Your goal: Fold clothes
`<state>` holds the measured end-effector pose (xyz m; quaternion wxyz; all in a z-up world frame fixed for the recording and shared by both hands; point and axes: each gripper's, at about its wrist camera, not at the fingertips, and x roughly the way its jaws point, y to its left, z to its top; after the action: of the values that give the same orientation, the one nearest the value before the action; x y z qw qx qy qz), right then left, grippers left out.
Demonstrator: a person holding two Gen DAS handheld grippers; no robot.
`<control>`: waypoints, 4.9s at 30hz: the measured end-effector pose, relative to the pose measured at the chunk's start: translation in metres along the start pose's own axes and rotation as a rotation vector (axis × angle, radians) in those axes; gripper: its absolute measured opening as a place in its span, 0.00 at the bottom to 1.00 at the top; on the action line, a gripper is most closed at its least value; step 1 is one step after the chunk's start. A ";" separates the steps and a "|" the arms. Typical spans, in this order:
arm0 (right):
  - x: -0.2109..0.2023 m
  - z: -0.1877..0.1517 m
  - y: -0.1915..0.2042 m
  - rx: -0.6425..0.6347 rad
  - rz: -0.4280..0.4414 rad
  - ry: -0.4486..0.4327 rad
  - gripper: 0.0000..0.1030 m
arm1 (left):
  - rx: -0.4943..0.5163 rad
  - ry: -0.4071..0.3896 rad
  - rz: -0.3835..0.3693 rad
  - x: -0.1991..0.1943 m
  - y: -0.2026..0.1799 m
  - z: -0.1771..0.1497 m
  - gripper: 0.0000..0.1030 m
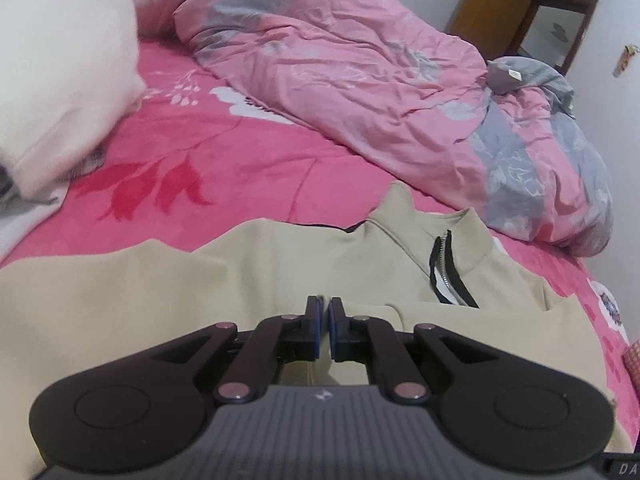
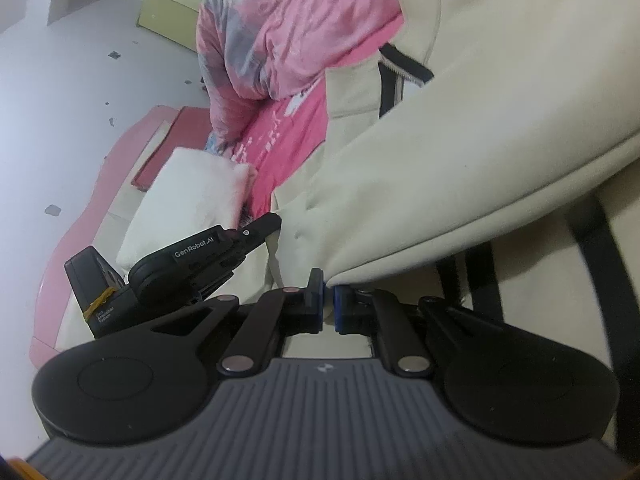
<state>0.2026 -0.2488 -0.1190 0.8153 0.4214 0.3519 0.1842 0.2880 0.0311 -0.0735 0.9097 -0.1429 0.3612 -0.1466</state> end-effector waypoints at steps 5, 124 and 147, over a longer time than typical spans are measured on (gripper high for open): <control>-0.002 0.002 0.007 -0.010 0.013 0.000 0.03 | -0.035 -0.011 -0.017 -0.010 0.005 0.005 0.05; -0.096 0.107 -0.058 -0.559 -0.444 0.059 0.22 | 0.375 -0.063 0.155 0.015 -0.082 -0.076 0.48; -0.106 0.042 -0.068 -0.664 -0.441 -0.113 0.28 | 0.408 -0.012 0.236 -0.018 -0.103 -0.091 0.57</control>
<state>0.1609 -0.3749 -0.1132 0.9452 0.0587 0.3099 0.0849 0.1950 -0.0705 -0.0882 0.9327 0.0863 0.3329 -0.1084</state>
